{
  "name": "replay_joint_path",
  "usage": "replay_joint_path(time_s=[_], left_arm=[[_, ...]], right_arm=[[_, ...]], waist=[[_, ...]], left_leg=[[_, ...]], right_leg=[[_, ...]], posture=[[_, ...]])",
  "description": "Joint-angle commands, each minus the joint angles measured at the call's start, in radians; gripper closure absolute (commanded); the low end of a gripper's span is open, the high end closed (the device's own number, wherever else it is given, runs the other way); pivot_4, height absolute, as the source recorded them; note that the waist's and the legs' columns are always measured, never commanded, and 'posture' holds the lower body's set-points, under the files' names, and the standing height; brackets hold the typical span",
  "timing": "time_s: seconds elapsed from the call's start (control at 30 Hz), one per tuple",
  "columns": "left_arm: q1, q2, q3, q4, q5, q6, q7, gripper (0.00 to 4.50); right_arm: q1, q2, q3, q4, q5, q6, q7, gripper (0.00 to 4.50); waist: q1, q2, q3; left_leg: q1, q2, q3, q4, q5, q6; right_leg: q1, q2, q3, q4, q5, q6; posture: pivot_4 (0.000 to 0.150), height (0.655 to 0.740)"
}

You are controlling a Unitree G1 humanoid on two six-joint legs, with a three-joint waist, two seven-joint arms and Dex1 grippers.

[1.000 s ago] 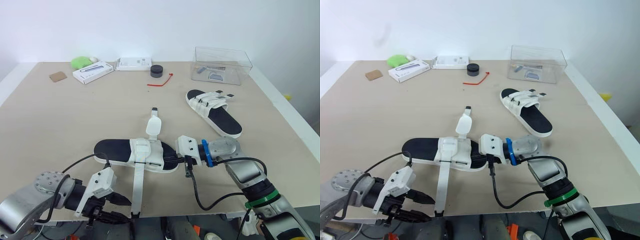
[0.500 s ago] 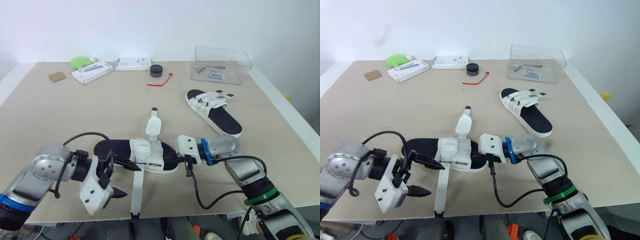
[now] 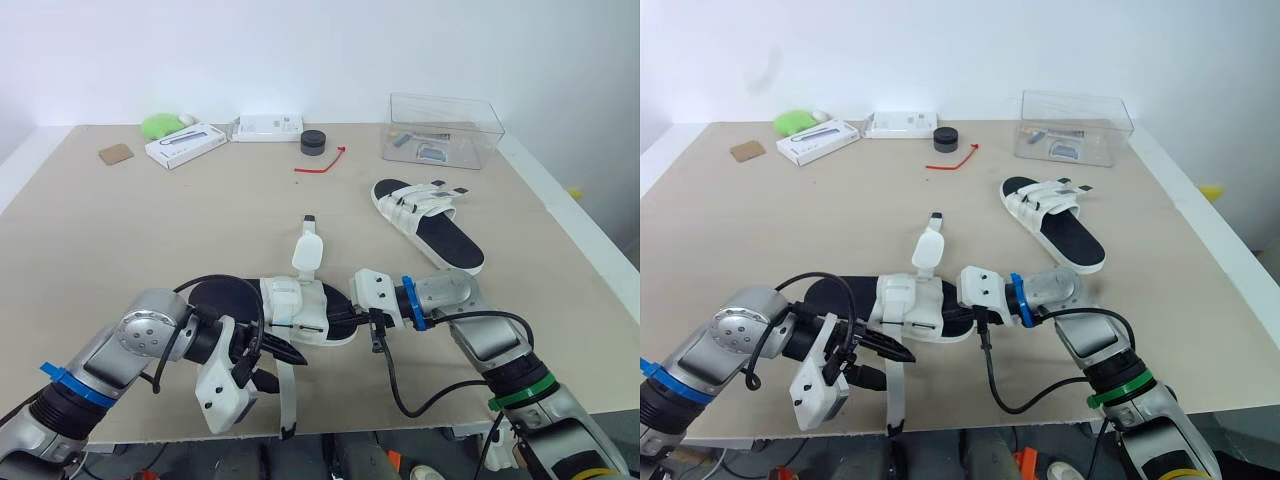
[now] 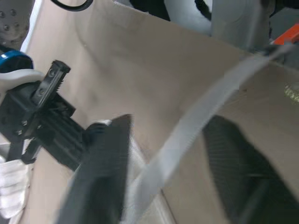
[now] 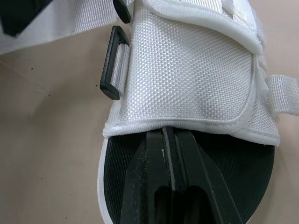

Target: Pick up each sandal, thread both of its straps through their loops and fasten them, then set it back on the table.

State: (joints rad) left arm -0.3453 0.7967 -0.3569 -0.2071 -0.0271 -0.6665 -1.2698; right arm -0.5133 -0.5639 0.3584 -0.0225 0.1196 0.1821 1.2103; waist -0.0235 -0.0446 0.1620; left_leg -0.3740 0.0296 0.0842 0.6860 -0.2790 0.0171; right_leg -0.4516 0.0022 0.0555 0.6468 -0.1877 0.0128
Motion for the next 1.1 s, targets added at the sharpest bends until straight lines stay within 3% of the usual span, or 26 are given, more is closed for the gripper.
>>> replay_joint_path(time_s=[0.03,0.1,0.3,0.6,0.8,1.1], left_arm=[[-0.022,-0.006,0.007,-0.008,-0.038,0.039,0.021,3.65],[-0.02,-0.011,0.026,-0.011,-0.093,0.121,0.032,4.36],[-0.002,-0.046,0.133,-0.064,-0.384,0.631,0.161,4.36],[0.014,-0.124,0.286,-0.075,-0.763,1.162,0.308,4.36],[-0.015,-0.171,0.357,-0.015,-0.838,1.291,0.353,4.36],[-0.052,-0.239,0.389,0.072,-0.809,1.324,0.381,4.36]], right_arm=[[0.009,-0.014,0.006,-0.002,-0.019,0.008,-0.004,4.5],[0.01,-0.014,0.007,-0.002,-0.02,0.008,-0.003,4.5],[0.01,-0.016,0.007,-0.001,-0.022,0.004,-0.004,4.5],[0.008,-0.017,0.008,0.007,-0.027,-0.009,-0.001,4.5],[0.009,-0.022,0.006,0.007,-0.031,-0.016,0.0,4.5],[0.018,-0.029,0.006,-0.005,-0.033,-0.019,-0.006,4.5]], waist=[[0.0,0.0,0.0],[0.0,0.0,0.0],[0.0,0.0,0.0],[0.0,0.0,0.0],[0.0,0.0,0.0],[0.0,-0.001,0.0]], left_leg=[[0.0,0.0,0.0,0.0,0.0,0.0],[0.0,0.0,0.0,0.0,0.0,0.0],[0.0,0.0,0.0,0.0,0.0,0.0],[0.0,0.0,-0.001,0.0,0.0,0.0],[0.0,-0.001,-0.002,0.0,0.0,0.0],[0.0,-0.001,-0.002,0.001,0.0,0.0]], right_leg=[[0.0,0.0,0.0,0.0,0.0,0.0],[0.0,0.0,0.0,0.0,0.0,0.0],[0.0,0.0,0.0,0.0,0.001,0.002],[0.0,0.001,0.0,0.0,0.001,0.003],[0.0,0.001,0.0,0.0,0.001,0.003],[0.001,0.0,0.0,0.0,0.001,0.003]], posture=[[0.15,0.74],[0.15,0.74],[0.15,0.74],[0.15,0.74],[0.15,0.74],[0.15,0.74]])
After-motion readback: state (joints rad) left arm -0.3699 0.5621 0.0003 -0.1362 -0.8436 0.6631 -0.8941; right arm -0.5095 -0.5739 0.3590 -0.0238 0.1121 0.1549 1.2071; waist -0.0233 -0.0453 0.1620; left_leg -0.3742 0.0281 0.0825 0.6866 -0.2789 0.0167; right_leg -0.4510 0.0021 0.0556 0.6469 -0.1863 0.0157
